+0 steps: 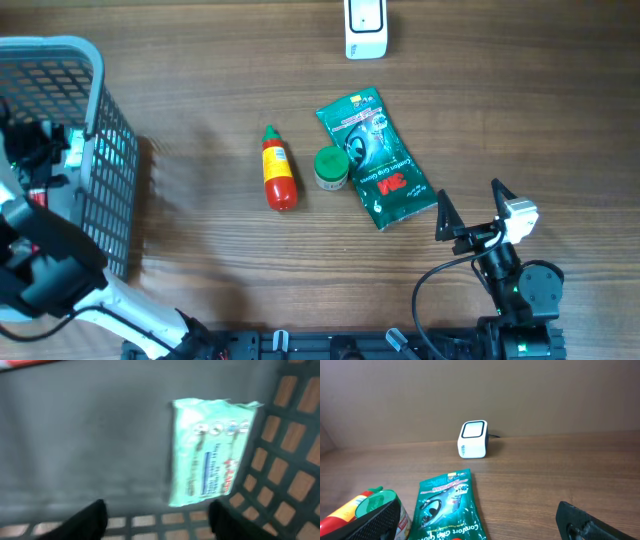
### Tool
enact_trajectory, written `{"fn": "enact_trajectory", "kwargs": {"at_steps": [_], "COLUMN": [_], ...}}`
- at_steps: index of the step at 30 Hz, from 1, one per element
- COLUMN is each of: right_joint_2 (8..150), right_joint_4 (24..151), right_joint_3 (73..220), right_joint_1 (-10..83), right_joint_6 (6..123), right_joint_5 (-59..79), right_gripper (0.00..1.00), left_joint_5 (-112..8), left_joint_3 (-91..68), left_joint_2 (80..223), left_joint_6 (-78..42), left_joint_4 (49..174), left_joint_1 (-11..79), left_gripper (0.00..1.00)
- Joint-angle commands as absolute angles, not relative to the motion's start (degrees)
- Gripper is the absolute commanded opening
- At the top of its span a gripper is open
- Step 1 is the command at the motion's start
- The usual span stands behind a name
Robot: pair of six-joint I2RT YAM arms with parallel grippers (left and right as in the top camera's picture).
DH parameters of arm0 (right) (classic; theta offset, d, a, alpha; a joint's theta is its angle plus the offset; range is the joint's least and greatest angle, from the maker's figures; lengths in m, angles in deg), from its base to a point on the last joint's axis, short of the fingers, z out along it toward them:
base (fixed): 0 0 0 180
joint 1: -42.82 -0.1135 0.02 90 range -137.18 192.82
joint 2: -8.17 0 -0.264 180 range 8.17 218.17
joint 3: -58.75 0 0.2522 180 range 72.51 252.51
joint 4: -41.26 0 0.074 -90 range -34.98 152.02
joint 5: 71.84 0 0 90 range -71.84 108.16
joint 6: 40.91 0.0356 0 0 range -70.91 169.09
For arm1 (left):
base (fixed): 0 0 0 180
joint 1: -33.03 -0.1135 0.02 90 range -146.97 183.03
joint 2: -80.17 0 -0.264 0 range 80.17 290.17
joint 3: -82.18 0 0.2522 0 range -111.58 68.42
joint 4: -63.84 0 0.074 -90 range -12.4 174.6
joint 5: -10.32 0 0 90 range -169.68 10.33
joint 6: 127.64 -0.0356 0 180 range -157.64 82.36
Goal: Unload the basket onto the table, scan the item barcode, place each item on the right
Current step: 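Reach into the basket and grasp the pale green pouch with left gripper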
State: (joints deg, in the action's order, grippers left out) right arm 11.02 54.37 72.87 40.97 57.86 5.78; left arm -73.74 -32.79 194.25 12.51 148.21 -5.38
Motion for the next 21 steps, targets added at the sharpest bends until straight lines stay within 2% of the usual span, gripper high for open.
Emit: {"fn": "enact_trajectory", "kwargs": {"at_steps": [1, 3, 4, 5, 9, 11, 13, 17, 19, 21], "right_joint_2": [11.1, 11.1, 11.1, 11.1, 11.1, 11.1, 11.1, 11.1, 11.1, 11.1], "right_joint_4": [54.2, 54.2, 54.2, 54.2, 54.2, 54.2, 54.2, 54.2, 54.2, 54.2], "right_joint_3": [72.8, 72.8, 72.8, 72.8, 72.8, 72.8, 72.8, 72.8, 72.8, 72.8], "right_joint_1": [40.7, 40.7, 40.7, 40.7, 40.7, 40.7, 40.7, 40.7, 40.7, 40.7], "right_joint_6": [58.2, 58.2, 58.2, 58.2, 58.2, 58.2, 58.2, 58.2, 58.2, 58.2], "right_joint_5": [6.2, 6.2, 6.2, 6.2, 6.2, 6.2, 6.2, 6.2, 6.2, 6.2], "right_gripper": [1.0, 1.0, 1.0, 1.0, 1.0, 1.0, 1.0, 1.0, 1.0, 1.0], "left_joint_5": [-73.3, -73.5, -73.9, -74.5, -78.7, -78.9, -79.0, -79.6, -79.6, -79.6], "left_joint_3": [-32.7, -32.7, -32.7, -32.7, -29.9, -28.2, -26.2, -22.3, -20.2, -18.3], "left_joint_2": [196.1, 196.8, 197.2, 197.7, 198.3, 198.3, 198.3, 198.3, 198.3, 198.3], "left_joint_6": [12.1, 12.3, 12.4, 12.6, 15.8, 16.0, 16.0, 16.0, 16.0, 16.0], "left_joint_4": [145.2, 143.3, 142.6, 142.1, 139.4, 137.6, 135.8, 132.4, 130.3, 128.0], "left_joint_1": [-2.7, -1.2, -0.4, 0.1, 2.4, 2.6, 2.5, 2.0, 2.0, 2.0], "left_gripper": [0.75, 0.8, 0.88, 0.88, 0.82, 0.73, 0.71, 0.71, 0.77, 0.77]}}
